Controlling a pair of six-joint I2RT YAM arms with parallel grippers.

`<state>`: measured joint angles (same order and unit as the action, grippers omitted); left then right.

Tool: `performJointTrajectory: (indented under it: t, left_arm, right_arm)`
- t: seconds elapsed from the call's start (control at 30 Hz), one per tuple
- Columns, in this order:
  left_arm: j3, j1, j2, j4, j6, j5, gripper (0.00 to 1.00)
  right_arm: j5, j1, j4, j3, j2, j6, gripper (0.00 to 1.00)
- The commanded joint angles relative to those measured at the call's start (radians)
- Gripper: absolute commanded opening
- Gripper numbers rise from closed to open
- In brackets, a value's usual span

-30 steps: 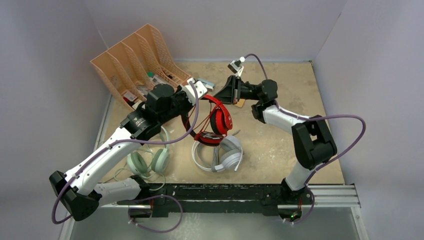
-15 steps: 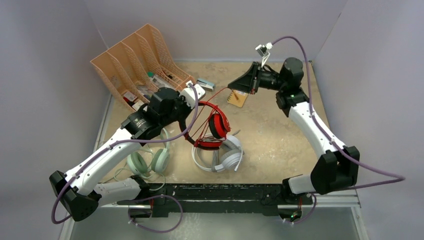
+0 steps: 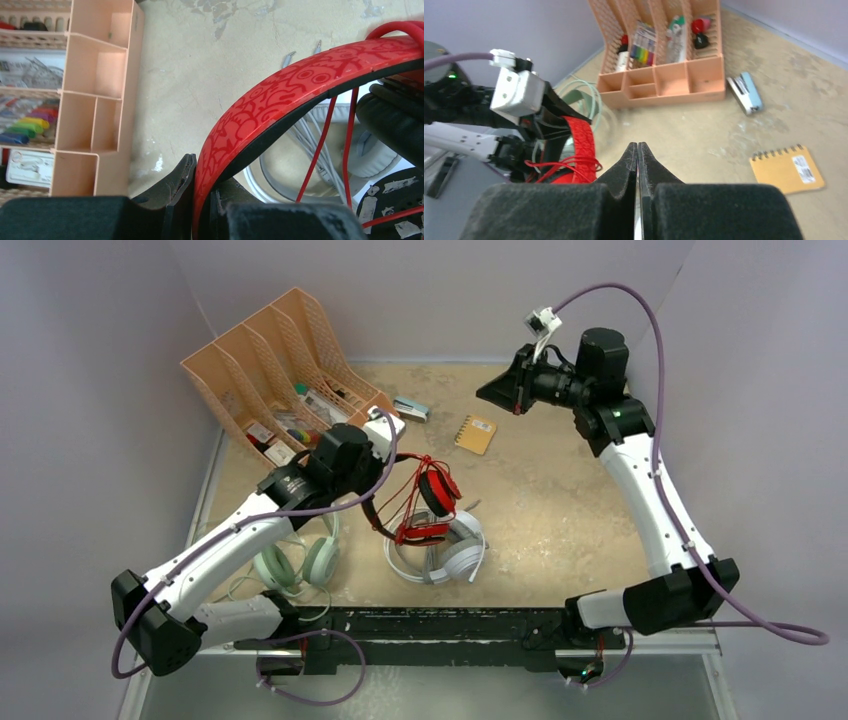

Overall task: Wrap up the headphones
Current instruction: Wrap the headphones cable around the headphones.

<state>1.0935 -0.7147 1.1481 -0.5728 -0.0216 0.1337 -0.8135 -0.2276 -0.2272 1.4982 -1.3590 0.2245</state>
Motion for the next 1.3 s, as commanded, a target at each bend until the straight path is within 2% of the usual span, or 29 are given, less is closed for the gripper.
performJointTrajectory:
  t: [0.0,0.07,0.17,0.27,0.4,0.53,0.67,0.87,0.97,1.27]
  left_arm:
    - [0.058,0.001,0.017,0.052,-0.174,0.005,0.0]
    - [0.077,0.001,0.028,0.027,-0.199,-0.03,0.0]
    - [0.058,0.001,0.001,0.033,-0.209,-0.06,0.0]
    - [0.04,0.001,-0.033,0.038,-0.182,-0.096,0.0]
    - [0.005,0.002,-0.08,0.05,-0.113,-0.153,0.0]
    - [0.011,0.001,-0.097,0.023,-0.026,-0.166,0.0]
    - [0.009,0.002,-0.124,0.02,0.045,-0.169,0.0]
    - [-0.006,0.001,-0.156,0.054,0.082,-0.188,0.0]
    - [0.008,0.002,-0.151,0.033,0.089,-0.198,0.0]
    - [0.01,0.001,-0.172,0.02,0.089,-0.193,0.0]
  right_arm:
    - [0.156,-0.001,-0.209,0.075,-0.013,-0.178,0.11]
    - [0.191,-0.002,-0.214,0.061,-0.002,-0.209,0.25]
    - [0.18,-0.002,-0.118,-0.027,0.046,-0.221,0.46]
    - [0.117,-0.001,0.009,-0.14,0.093,-0.262,0.56]
    - [-0.023,-0.009,0.267,-0.324,0.136,-0.269,0.58]
    - [-0.037,-0.035,0.391,-0.454,0.175,-0.401,0.63]
    - [-0.107,-0.061,0.307,-0.464,0.181,-0.563,0.66]
    - [-0.113,-0.182,0.261,-0.517,0.211,-0.726,0.7]
    - [-0.116,-0.202,0.292,-0.545,0.22,-0.728,0.74]
    - [-0.128,-0.229,0.255,-0.553,0.228,-0.76,0.72]
